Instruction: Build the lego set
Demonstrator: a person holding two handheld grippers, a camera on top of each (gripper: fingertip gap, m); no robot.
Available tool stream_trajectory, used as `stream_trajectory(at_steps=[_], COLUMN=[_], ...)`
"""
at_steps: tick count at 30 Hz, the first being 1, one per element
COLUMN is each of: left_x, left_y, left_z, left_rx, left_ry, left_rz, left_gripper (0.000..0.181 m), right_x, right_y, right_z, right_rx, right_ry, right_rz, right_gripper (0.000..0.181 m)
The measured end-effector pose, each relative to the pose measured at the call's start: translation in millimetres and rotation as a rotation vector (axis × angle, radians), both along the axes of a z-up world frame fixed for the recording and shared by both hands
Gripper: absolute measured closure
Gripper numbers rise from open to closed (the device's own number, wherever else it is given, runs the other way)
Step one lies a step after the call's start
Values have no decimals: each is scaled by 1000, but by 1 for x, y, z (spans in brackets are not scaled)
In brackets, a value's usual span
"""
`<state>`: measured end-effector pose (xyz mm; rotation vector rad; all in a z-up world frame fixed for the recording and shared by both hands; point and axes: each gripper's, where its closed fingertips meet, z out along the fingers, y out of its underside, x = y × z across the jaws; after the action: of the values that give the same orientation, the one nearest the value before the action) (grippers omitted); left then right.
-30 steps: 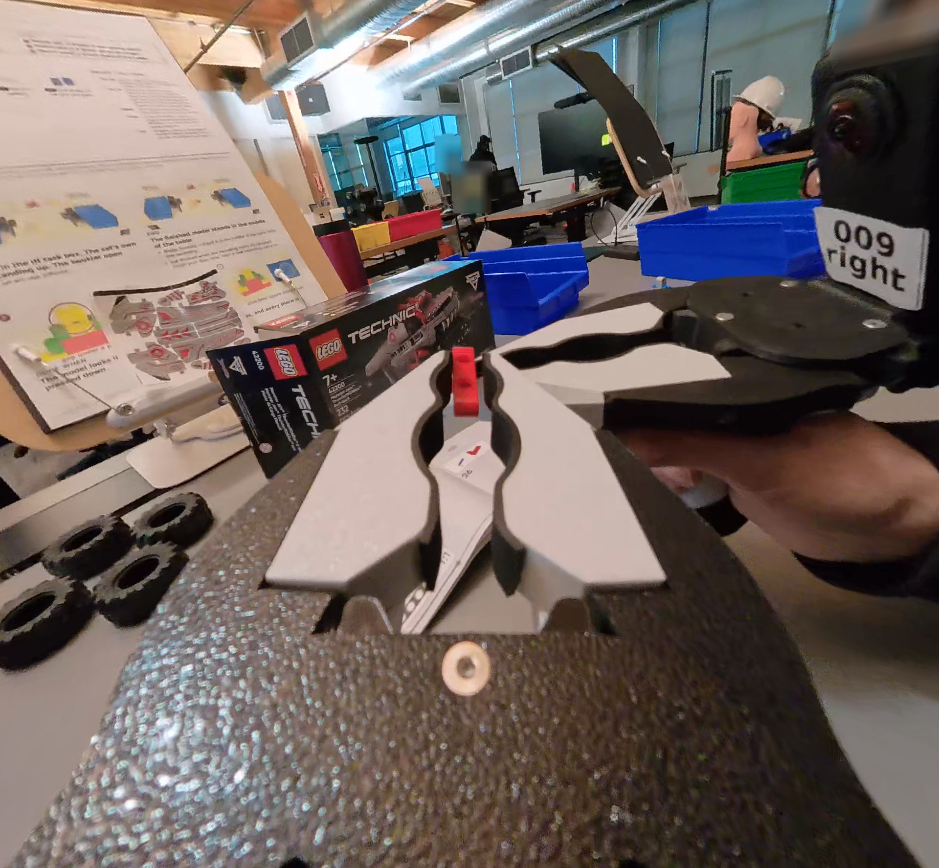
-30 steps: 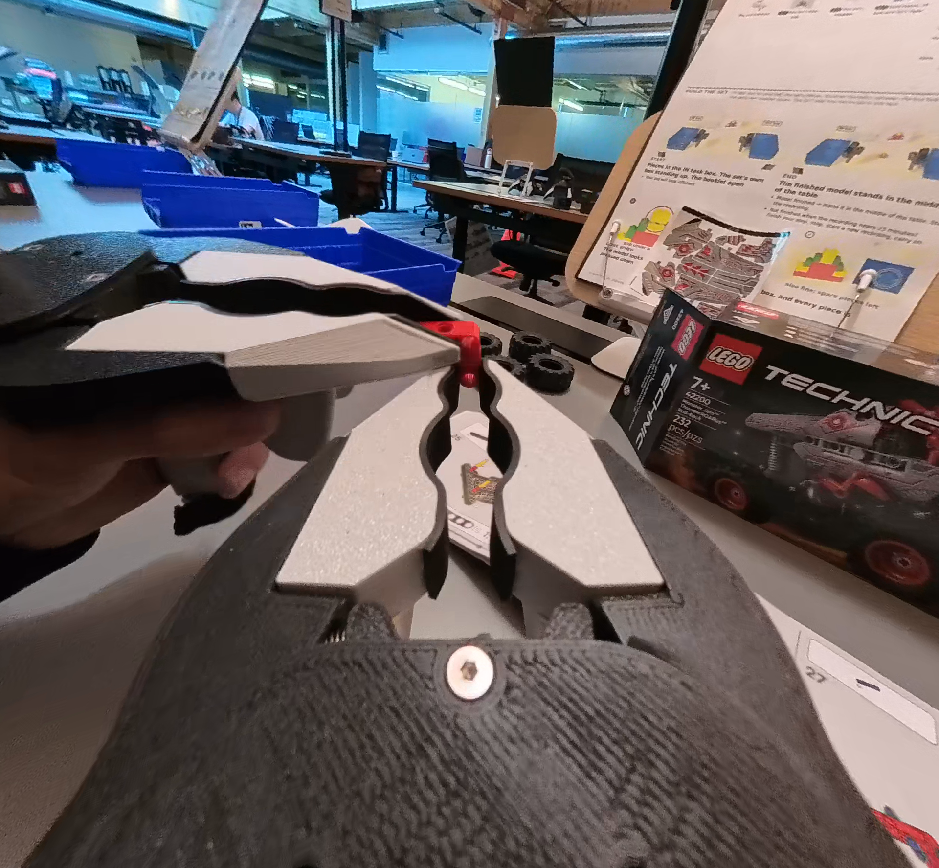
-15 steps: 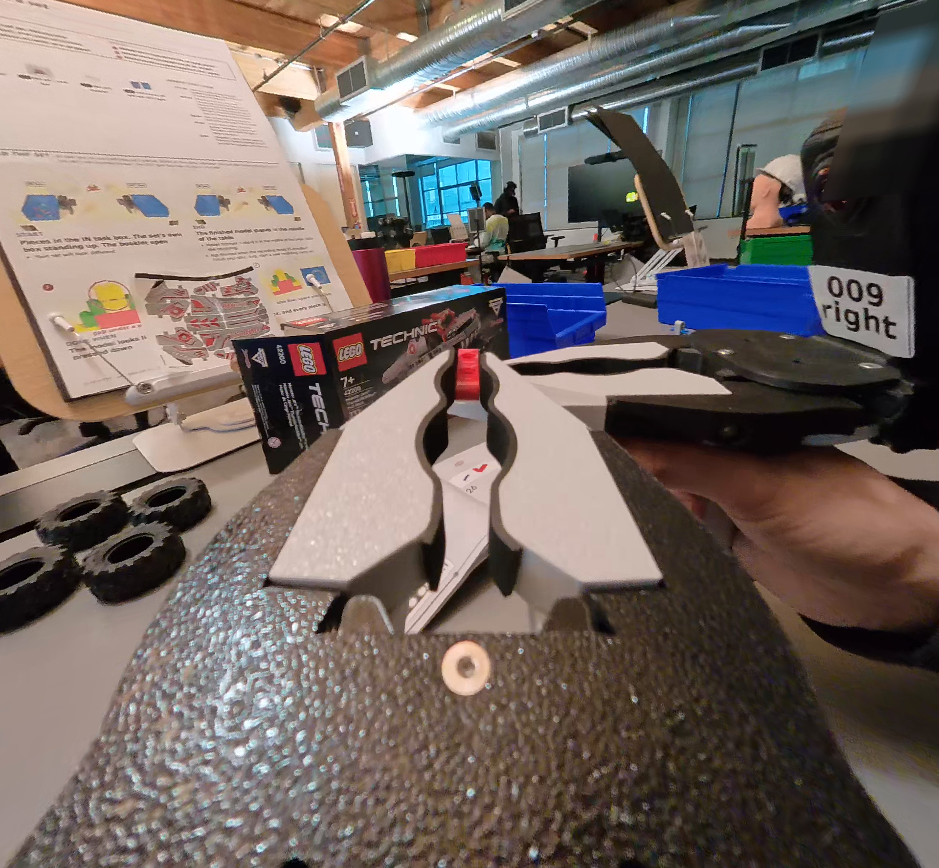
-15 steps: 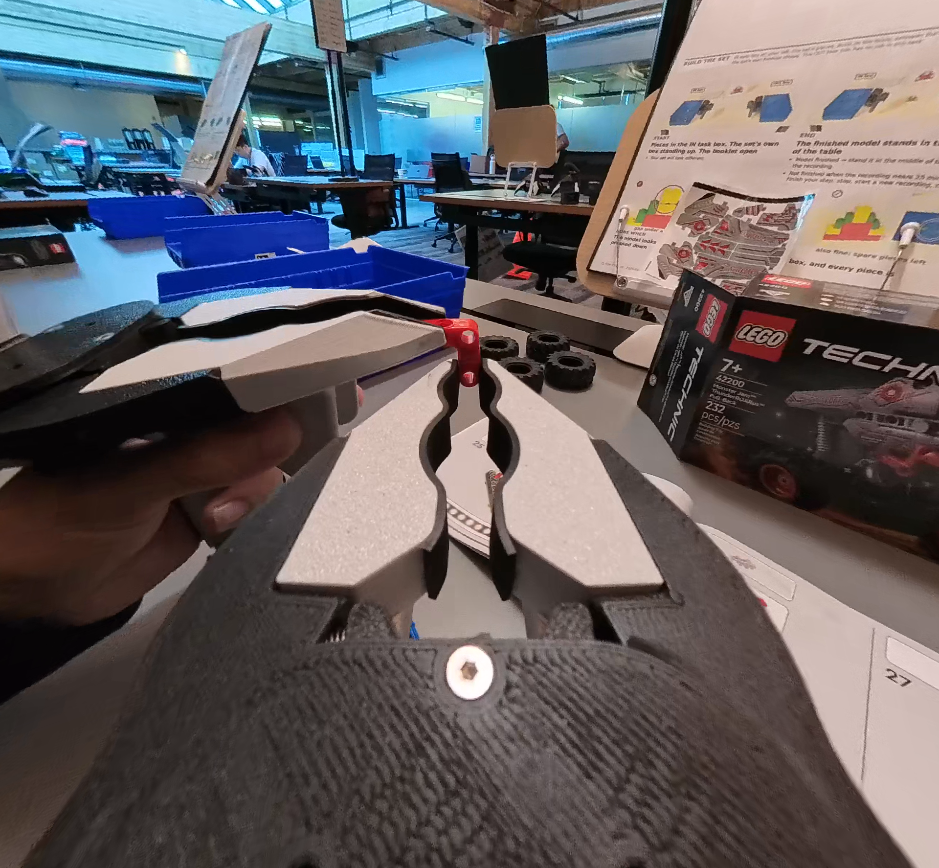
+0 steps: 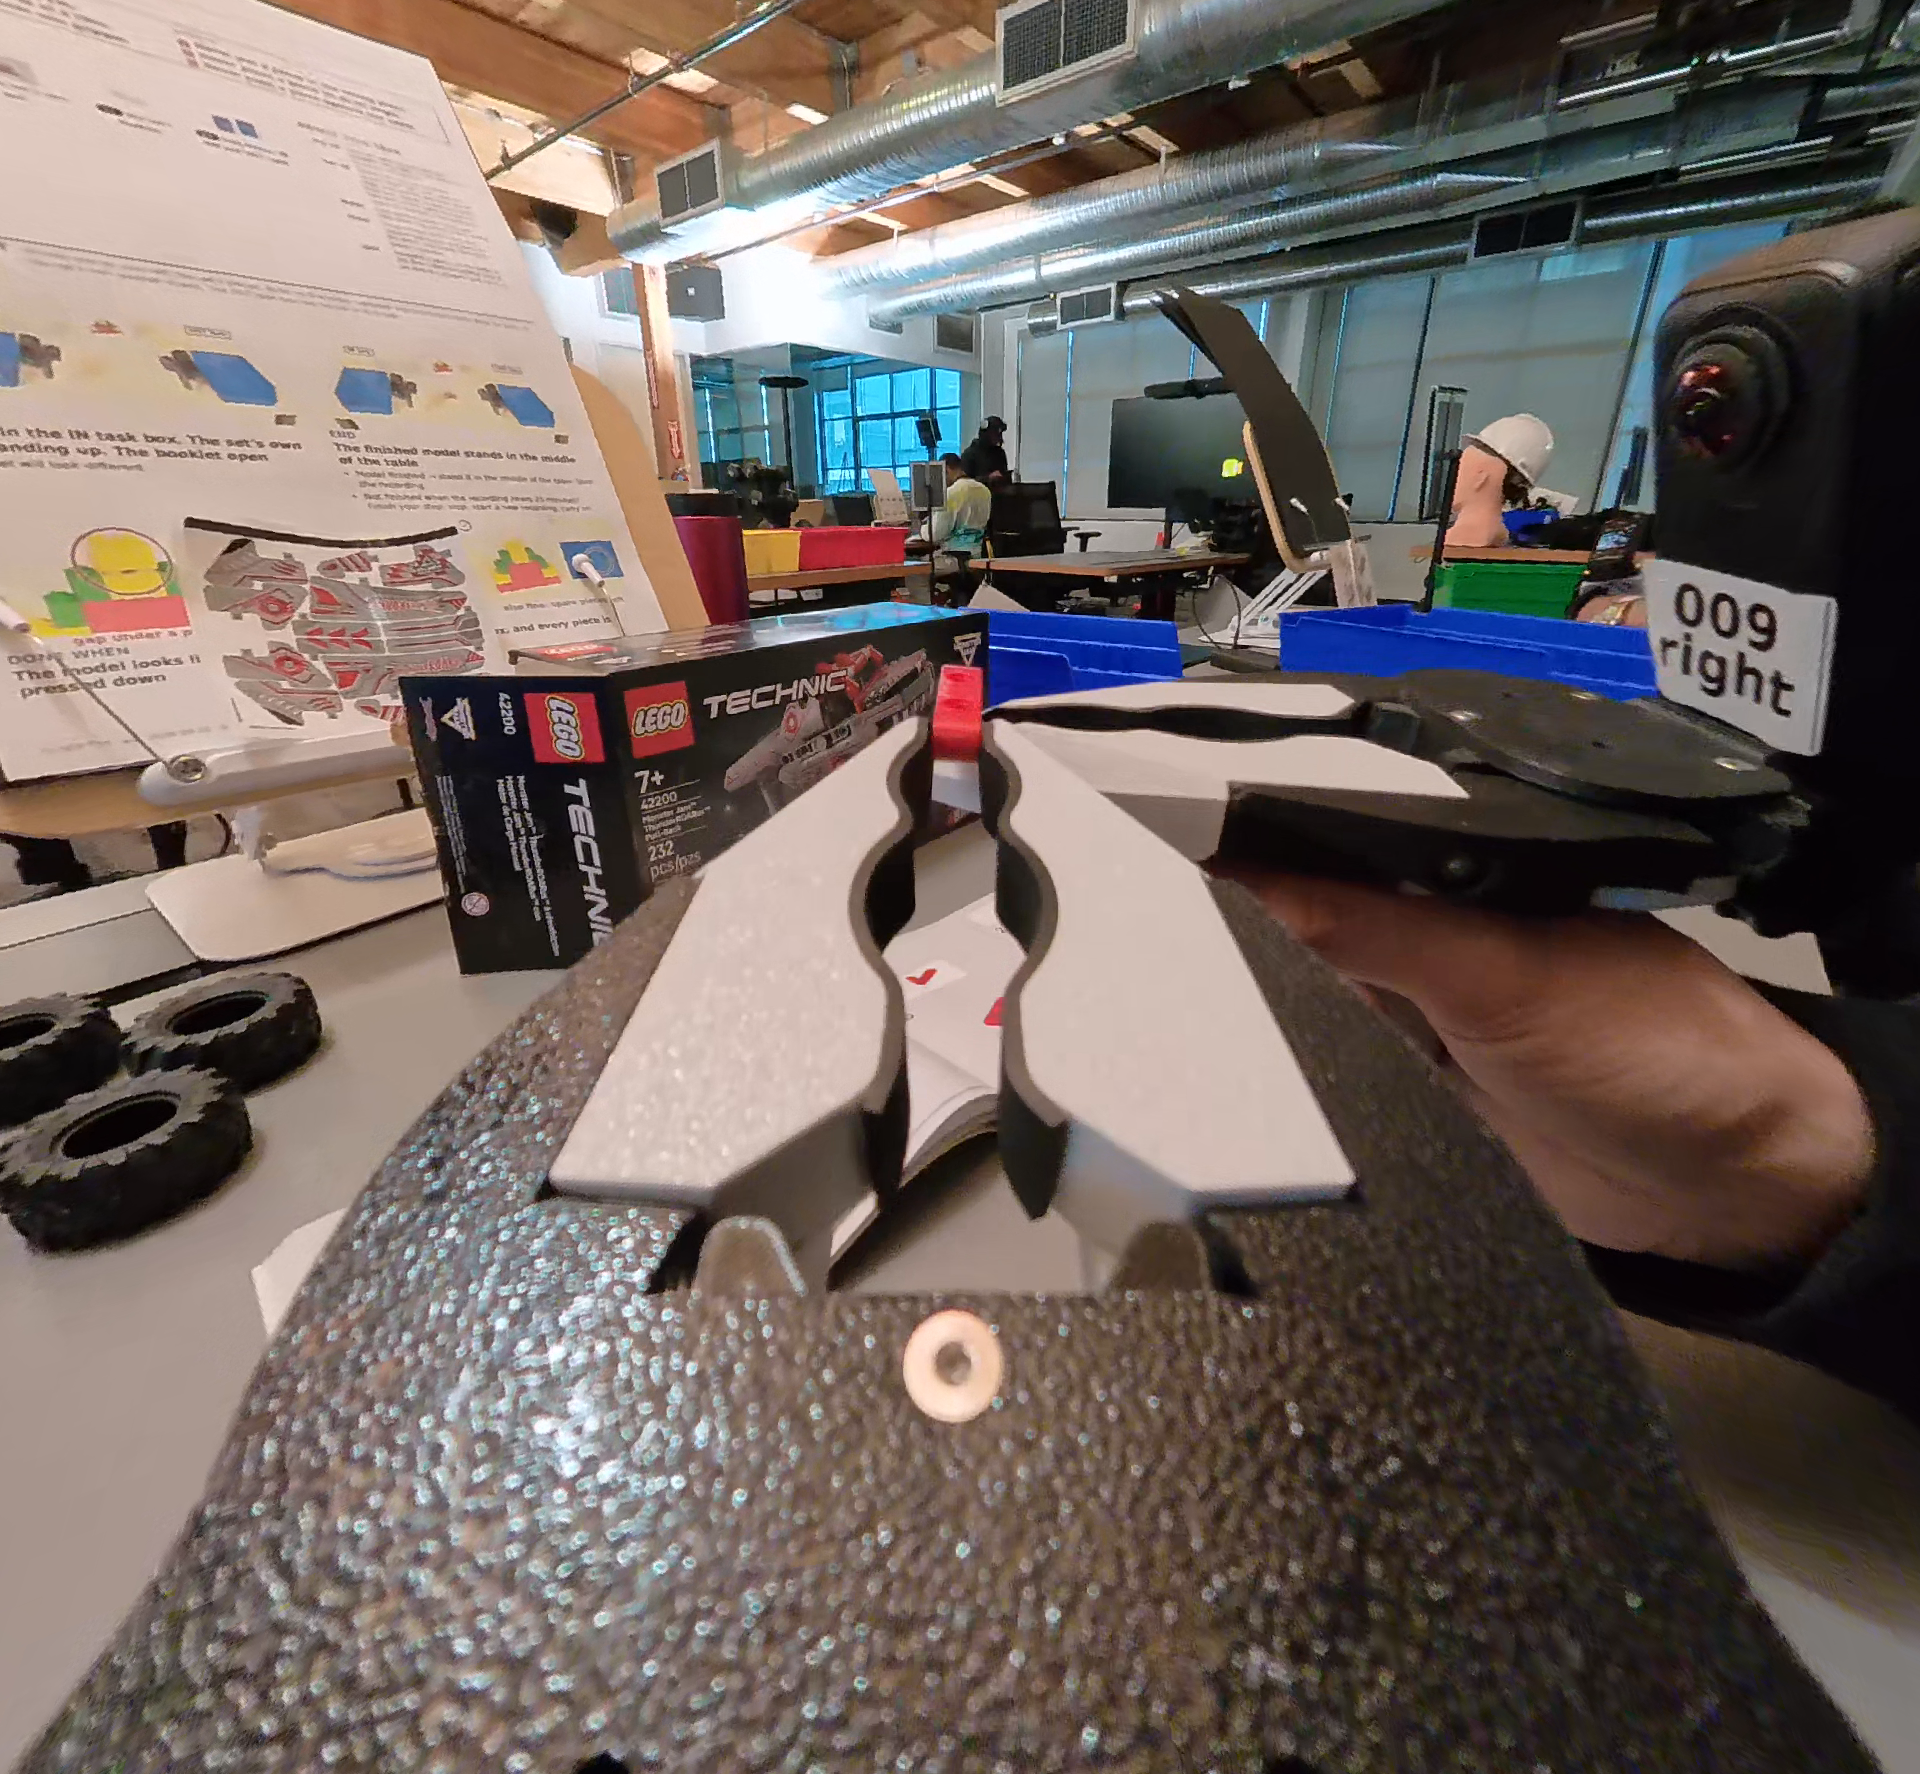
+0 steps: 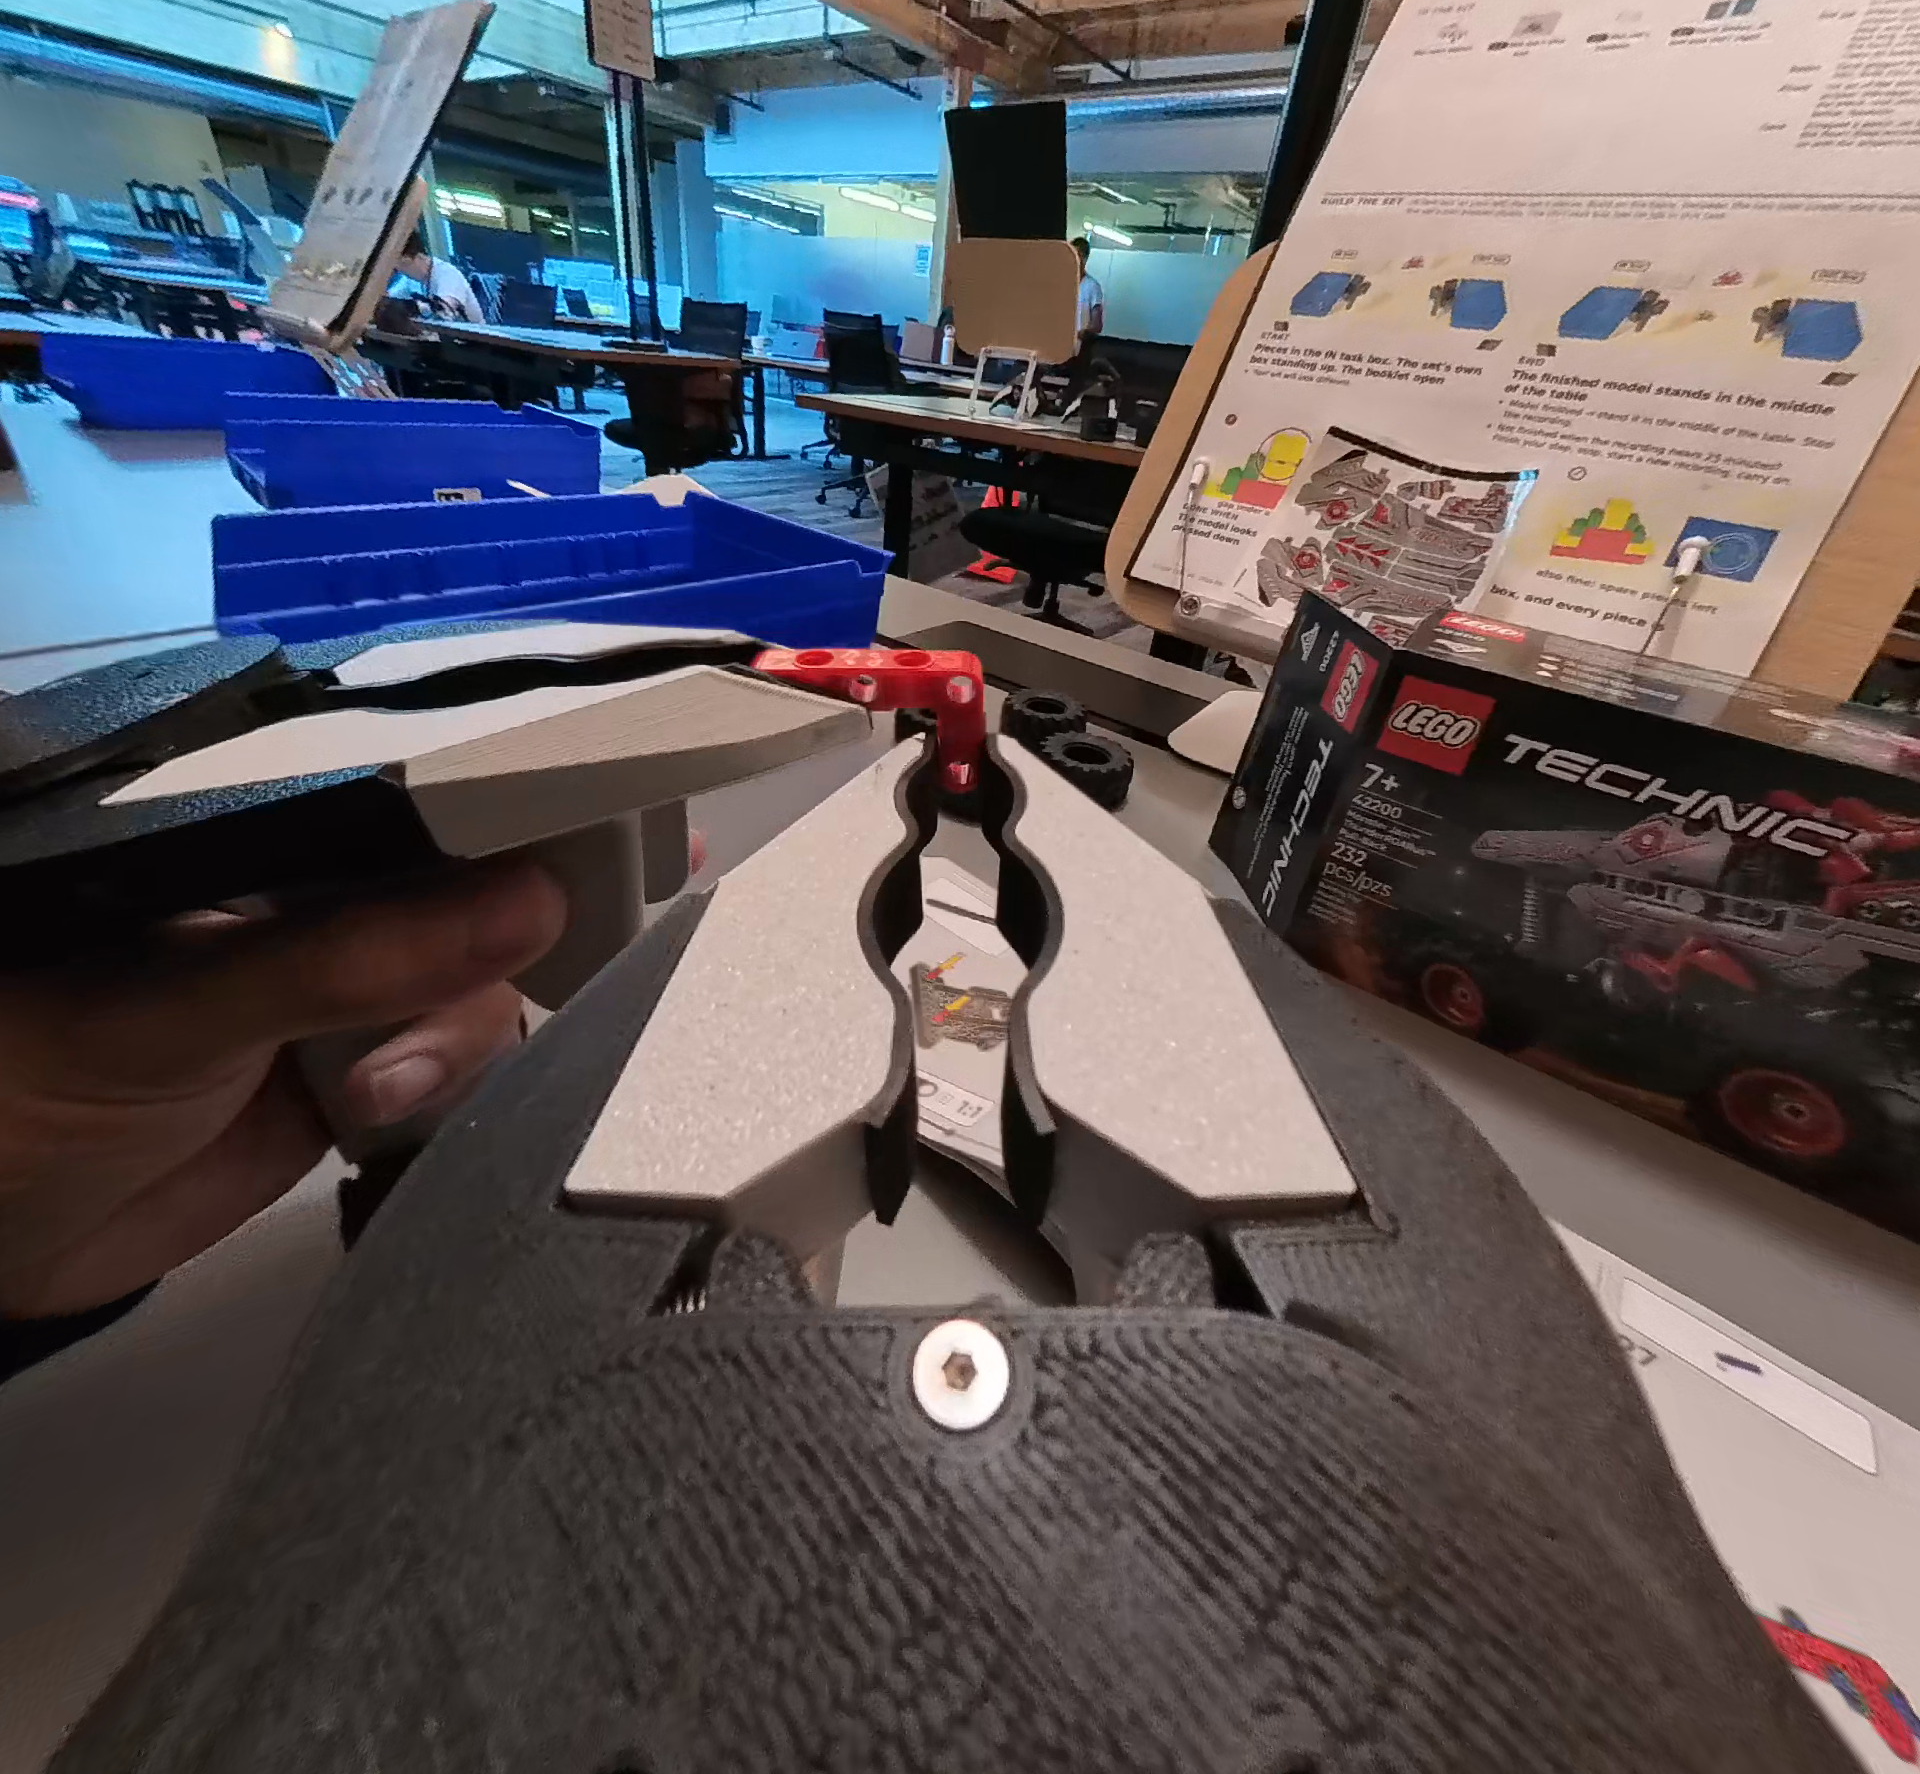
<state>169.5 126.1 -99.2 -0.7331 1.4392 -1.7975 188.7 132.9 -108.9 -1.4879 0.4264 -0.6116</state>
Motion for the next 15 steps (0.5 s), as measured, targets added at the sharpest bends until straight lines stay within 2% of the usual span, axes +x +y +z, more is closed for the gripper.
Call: stream_trajectory(at_steps=[3,7,13,15], left_x=[1,2,8,13], left_y=[-1,-2,6,25], left_z=[-1,-7,-19,-19], left_rx=[-4,40,67,74], left_ry=[-6,-9,89,117], left_rz=[7,14,-3,55], left_gripper=[171,176,176,176], right_x=[-1,-1,-1,-4], right_y=[0,0,2,1], right_z=[-4,-8,-26,-38], right_rx=[-25,-41,-153,-276], right_ry=[-14,-14,21,71], right_rz=[-6,-6,45,99], right_gripper=[176,176,176,162])
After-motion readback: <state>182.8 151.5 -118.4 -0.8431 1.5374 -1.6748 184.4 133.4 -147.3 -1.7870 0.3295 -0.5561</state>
